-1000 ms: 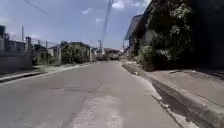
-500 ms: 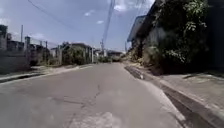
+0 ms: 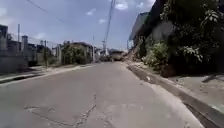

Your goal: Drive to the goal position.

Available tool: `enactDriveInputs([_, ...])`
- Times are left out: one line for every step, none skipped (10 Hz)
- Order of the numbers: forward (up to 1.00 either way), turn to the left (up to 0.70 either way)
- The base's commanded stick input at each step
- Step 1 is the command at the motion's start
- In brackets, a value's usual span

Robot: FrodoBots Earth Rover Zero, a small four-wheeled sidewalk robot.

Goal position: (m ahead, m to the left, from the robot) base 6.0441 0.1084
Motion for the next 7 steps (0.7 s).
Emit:
enactDriveInputs([1.00,0.00])
enactDriveInputs([1.00,-0.02])
enactDriveInputs([1.00,-0.22])
enactDriveInputs([1.00,-0.39])
enactDriveInputs([1.00,-0.39])
enactDriveInputs([1.00,-0.39])
enactDriveInputs([1.00,-0.31])
